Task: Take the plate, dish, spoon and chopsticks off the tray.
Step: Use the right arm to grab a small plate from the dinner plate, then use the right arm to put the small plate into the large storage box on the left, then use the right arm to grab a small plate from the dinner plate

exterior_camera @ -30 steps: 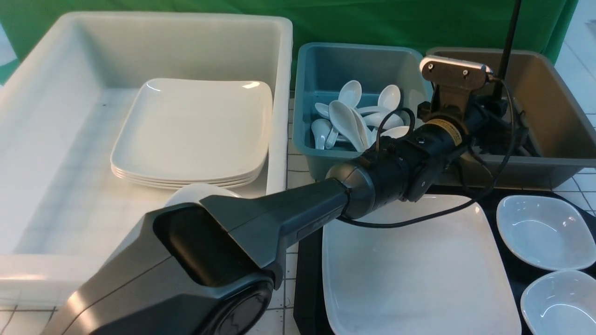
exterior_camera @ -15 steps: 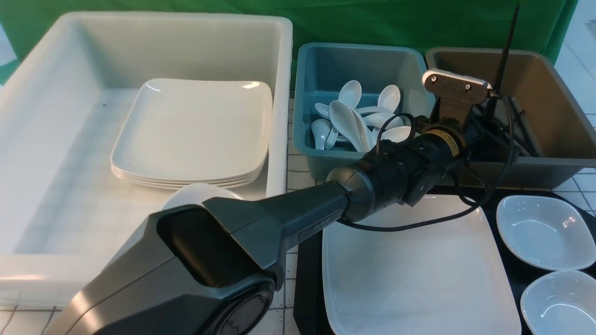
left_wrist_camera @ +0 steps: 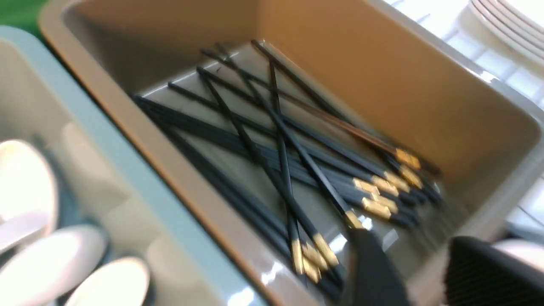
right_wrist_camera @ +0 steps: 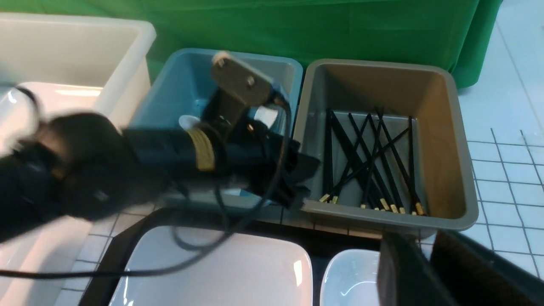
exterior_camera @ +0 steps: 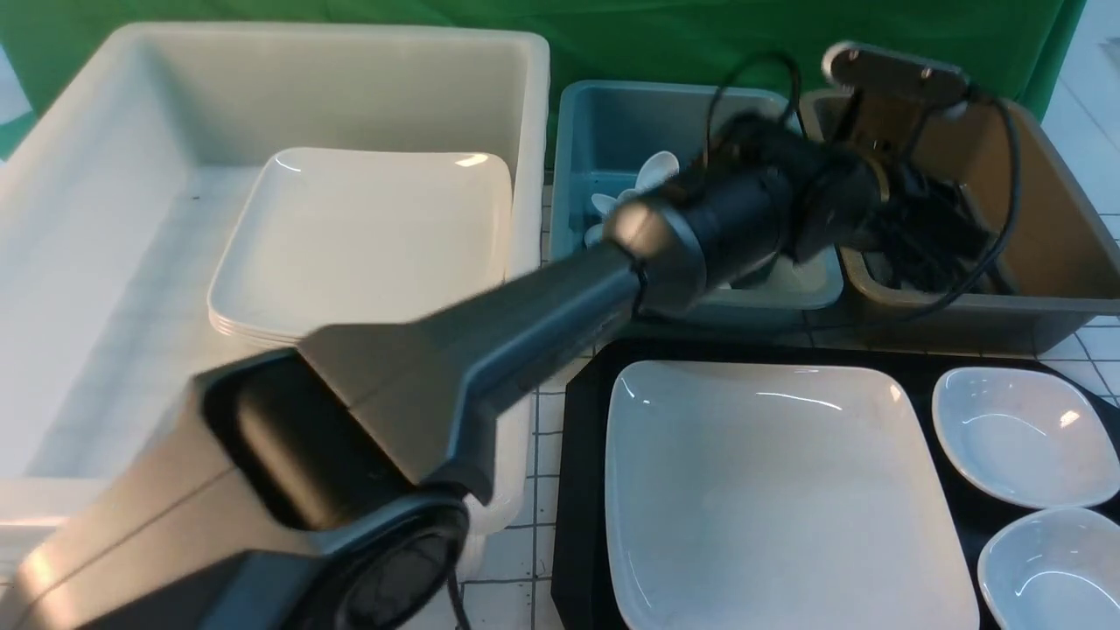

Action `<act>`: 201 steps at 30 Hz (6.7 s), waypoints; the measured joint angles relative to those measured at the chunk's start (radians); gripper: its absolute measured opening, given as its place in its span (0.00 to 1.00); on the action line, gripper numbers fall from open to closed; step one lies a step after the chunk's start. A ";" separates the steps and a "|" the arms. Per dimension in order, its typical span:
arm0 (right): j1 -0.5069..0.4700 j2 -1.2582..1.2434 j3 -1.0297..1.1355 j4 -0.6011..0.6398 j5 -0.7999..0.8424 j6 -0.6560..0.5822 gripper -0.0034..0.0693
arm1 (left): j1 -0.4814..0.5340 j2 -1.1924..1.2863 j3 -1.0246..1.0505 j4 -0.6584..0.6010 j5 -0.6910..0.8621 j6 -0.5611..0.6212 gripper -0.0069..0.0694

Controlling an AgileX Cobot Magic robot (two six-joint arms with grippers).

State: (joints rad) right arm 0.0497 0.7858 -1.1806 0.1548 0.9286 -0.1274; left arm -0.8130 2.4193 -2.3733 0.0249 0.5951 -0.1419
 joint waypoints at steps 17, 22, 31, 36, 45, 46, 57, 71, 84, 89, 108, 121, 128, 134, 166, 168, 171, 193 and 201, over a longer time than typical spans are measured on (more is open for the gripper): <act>0.000 0.000 0.000 -0.124 0.137 -0.002 0.22 | -0.169 -0.124 0.098 -0.253 0.626 0.233 0.09; 0.000 0.000 0.000 -0.245 0.237 0.047 0.21 | -0.221 -0.132 0.105 -0.253 0.628 0.235 0.09; 0.000 0.000 0.128 -0.155 0.286 0.014 0.14 | -0.197 -0.369 0.285 -0.189 0.619 0.183 0.09; 0.000 0.040 0.336 -0.119 0.288 -0.011 0.17 | -0.197 -0.580 0.588 -0.162 0.612 0.161 0.09; 0.000 0.268 0.526 -0.052 0.202 -0.043 0.53 | -0.197 -0.905 0.994 -0.162 0.409 0.084 0.09; 0.003 0.283 0.526 -0.052 0.190 -0.045 0.57 | -0.197 -0.924 1.017 -0.165 0.389 0.081 0.09; 0.225 0.477 0.526 -0.221 0.037 0.039 0.76 | -0.197 -0.967 1.097 -0.181 0.293 0.079 0.09; 0.310 0.710 0.526 -0.357 -0.069 0.148 0.74 | -0.197 -0.967 1.101 -0.181 0.286 0.079 0.09; 0.319 0.708 0.521 -0.378 -0.038 0.151 0.28 | -0.197 -0.967 1.101 -0.177 0.285 0.079 0.09; 0.320 0.625 0.521 -0.366 -0.004 0.152 0.23 | -0.197 -0.967 1.101 -0.177 0.277 0.079 0.09; 0.321 0.288 -0.014 -0.007 0.194 0.006 0.10 | 0.174 -1.018 1.059 -0.181 0.241 0.079 0.09; 0.690 0.888 -0.609 0.172 0.112 -0.111 0.10 | 0.665 -1.335 1.103 -0.124 0.434 0.079 0.09; 0.815 1.188 -0.884 0.118 0.179 -0.112 0.10 | 0.860 -1.368 1.262 -0.130 0.446 0.080 0.09; 0.859 1.310 -0.938 0.081 0.225 -0.113 0.10 | 0.900 -1.376 1.295 -0.155 0.445 0.108 0.09; 0.397 0.815 -0.388 -0.330 0.267 0.111 0.10 | 0.684 -1.377 1.295 -0.458 0.421 0.298 0.09; 0.272 0.775 -0.239 -0.327 0.234 0.136 0.19 | 0.596 -1.375 1.295 -0.458 0.393 0.281 0.09; 0.142 0.762 -0.052 -0.309 0.170 0.133 0.44 | 0.467 -1.356 1.295 -0.456 0.331 0.256 0.09; 0.092 0.958 0.225 -0.373 -0.210 -0.027 0.74 | 0.293 -1.207 1.296 -0.389 0.268 0.246 0.09; 0.099 0.952 0.216 -0.387 -0.238 -0.059 0.30 | 0.293 -1.207 1.296 -0.364 0.240 0.246 0.09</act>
State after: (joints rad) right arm 0.1484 1.7375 -0.9643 -0.2318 0.6909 -0.1868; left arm -0.5201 1.2120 -1.0773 -0.3396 0.8354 0.1039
